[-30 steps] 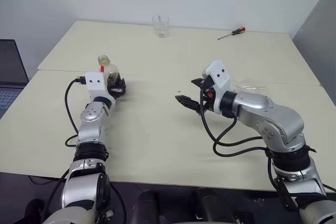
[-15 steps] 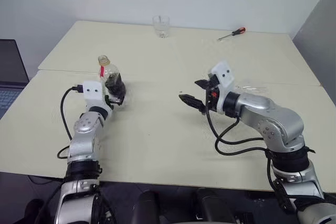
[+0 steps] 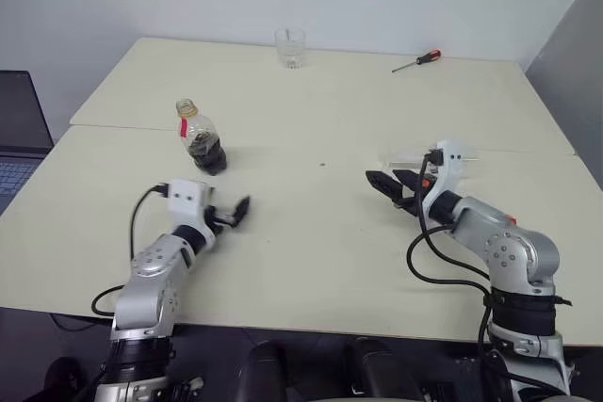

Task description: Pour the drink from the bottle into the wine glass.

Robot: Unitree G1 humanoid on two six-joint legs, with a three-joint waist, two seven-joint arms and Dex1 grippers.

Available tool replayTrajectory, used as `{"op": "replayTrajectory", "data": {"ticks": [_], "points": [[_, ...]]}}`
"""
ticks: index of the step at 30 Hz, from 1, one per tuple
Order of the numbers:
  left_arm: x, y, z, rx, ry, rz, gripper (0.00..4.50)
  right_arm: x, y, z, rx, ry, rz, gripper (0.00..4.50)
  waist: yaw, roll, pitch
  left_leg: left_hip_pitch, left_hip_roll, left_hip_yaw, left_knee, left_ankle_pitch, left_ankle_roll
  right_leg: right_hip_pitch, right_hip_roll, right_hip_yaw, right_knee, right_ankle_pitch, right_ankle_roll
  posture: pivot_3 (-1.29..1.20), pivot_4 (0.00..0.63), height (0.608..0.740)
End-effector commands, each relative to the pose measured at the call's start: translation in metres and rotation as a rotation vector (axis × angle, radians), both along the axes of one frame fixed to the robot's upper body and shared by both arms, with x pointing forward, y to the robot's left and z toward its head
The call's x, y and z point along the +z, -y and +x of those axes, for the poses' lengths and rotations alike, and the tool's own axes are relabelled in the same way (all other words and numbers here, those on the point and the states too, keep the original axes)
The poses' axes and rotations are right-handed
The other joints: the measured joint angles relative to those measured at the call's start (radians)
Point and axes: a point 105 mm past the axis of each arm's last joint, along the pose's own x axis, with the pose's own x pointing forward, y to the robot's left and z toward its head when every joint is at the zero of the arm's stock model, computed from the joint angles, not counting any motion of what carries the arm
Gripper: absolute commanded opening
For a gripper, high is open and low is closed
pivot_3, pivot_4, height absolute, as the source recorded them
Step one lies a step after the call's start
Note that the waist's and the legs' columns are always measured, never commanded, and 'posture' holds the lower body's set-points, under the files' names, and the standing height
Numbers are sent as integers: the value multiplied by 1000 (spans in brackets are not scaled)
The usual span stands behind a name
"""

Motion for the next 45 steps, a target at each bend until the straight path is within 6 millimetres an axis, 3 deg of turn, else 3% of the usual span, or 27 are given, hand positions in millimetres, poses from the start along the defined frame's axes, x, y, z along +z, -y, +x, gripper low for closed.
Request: {"op": "replayTrajectory", "data": {"ticks": [1, 6, 11, 17, 32, 35, 43, 45], "points": [[37, 42, -6, -250, 80, 34, 4478, 4, 17, -1, -144, -28, 139, 4500, 1, 0, 0, 0, 0, 0, 0, 0, 0, 0, 0, 0, 0, 0, 0, 0, 150, 740], [52, 66, -7, -423, 72, 76, 4478, -5, 19, -1, -242, -105, 227, 4500, -2, 1, -1, 0, -1, -1, 0, 0, 0, 0, 0, 1, -1, 0, 0, 0, 150, 740], [64, 84, -9, -550, 62, 65, 4478, -7, 28, 16, -359, -143, 339, 4500, -4, 1, 0, 0, 0, -1, -1, 0, 0, 0, 1, 2, -1, 0, 1, 0, 150, 740], [62, 84, -8, -588, 38, 87, 4478, -13, 43, 38, -443, -182, 445, 4500, -6, 2, 0, 0, 0, -1, -1, 0, 0, 0, 1, 2, -1, -1, 1, 0, 150, 740], [66, 83, 2, -550, 73, 98, 4478, -9, 49, 72, -517, -178, 515, 4500, -6, 2, 0, 1, 0, -1, -2, 0, 0, 0, 1, 3, -1, 0, 0, 0, 150, 740], [68, 79, 3, -534, 79, 95, 4500, -12, 48, 75, -527, -171, 495, 3867, -6, 2, 0, 1, 0, -1, -2, 0, 0, 0, 1, 3, -1, 0, 0, 0, 150, 740], [67, 75, 4, -505, 76, 96, 4500, -22, 53, 78, -570, -214, 472, 1012, -5, 2, 0, 1, 0, -1, -2, 0, 0, 0, 1, 2, -1, 0, 0, 0, 150, 740], [68, 74, 5, -498, 82, 94, 4500, -16, 50, 80, -563, -210, 481, 412, -4, 2, 0, 1, 0, -1, -2, 0, 0, 0, 1, 2, -1, 0, 0, 0, 150, 740]]}}
